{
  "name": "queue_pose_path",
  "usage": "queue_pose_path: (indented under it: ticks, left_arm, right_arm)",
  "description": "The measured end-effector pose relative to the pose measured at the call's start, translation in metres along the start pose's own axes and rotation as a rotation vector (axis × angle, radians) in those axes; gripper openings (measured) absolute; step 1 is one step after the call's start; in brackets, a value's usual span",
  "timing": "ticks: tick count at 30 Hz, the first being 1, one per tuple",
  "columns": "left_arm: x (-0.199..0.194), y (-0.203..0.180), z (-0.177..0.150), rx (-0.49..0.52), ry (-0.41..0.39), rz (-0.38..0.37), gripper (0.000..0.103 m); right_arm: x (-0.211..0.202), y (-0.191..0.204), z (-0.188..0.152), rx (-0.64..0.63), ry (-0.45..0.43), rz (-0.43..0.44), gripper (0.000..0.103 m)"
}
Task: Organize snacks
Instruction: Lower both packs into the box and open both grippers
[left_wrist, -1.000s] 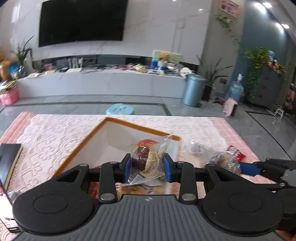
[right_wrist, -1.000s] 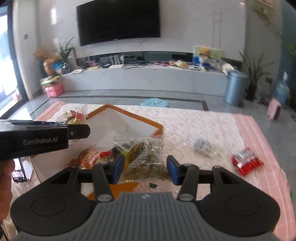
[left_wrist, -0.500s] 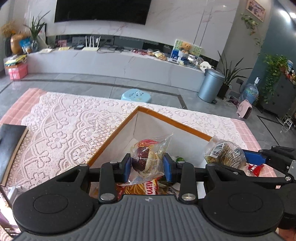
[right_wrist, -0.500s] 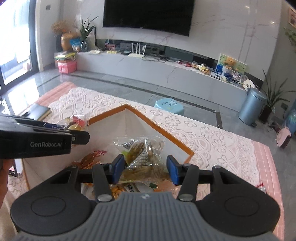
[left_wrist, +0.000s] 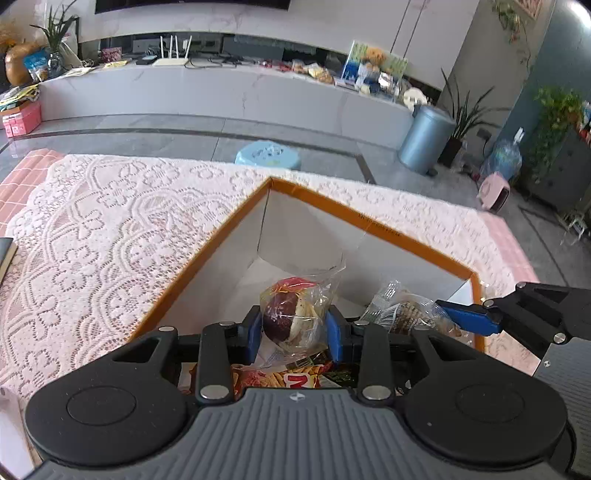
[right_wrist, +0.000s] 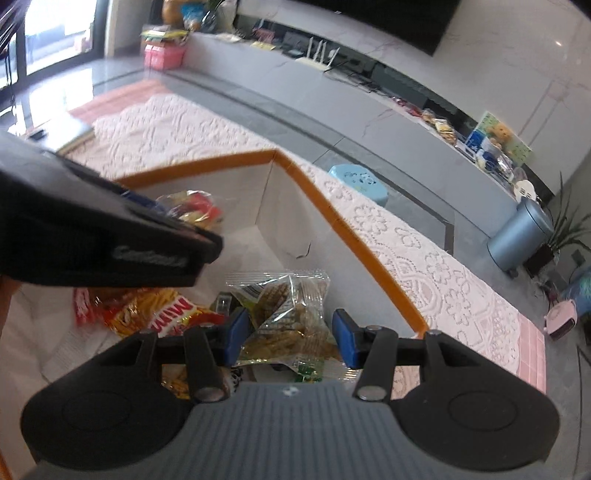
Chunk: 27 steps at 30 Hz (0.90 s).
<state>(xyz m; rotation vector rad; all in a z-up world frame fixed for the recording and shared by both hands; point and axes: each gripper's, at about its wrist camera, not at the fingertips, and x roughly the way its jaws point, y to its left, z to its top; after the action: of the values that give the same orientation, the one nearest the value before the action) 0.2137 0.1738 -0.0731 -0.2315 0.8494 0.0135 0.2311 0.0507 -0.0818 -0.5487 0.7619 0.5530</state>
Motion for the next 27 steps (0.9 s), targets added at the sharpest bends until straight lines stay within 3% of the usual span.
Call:
queue_pose_path:
  ticks: [16, 21, 23, 27]
  left_arm:
    - [0.026, -0.002, -0.008, 0.018, 0.116, 0.100, 0.041]
    - [0.022, -0.005, -0.008, 0.023, 0.113, 0.127, 0.055]
    - [0.020, -0.006, -0.007, 0.023, 0.107, 0.124, 0.064]
    - [0.009, -0.008, -0.006, 0.027, 0.077, 0.130, 0.072]
  right_arm:
    - [0.042, 0.002, -0.003, -0.027, 0.113, 0.010, 0.049]
    - [0.038, 0.005, -0.005, -0.046, 0.101, -0.016, 0.053]
    - [0.034, 0.006, -0.004, -0.045, 0.095, -0.015, 0.057]
    - [0.024, 0.005, -0.005, -0.043, 0.082, -0.026, 0.065]
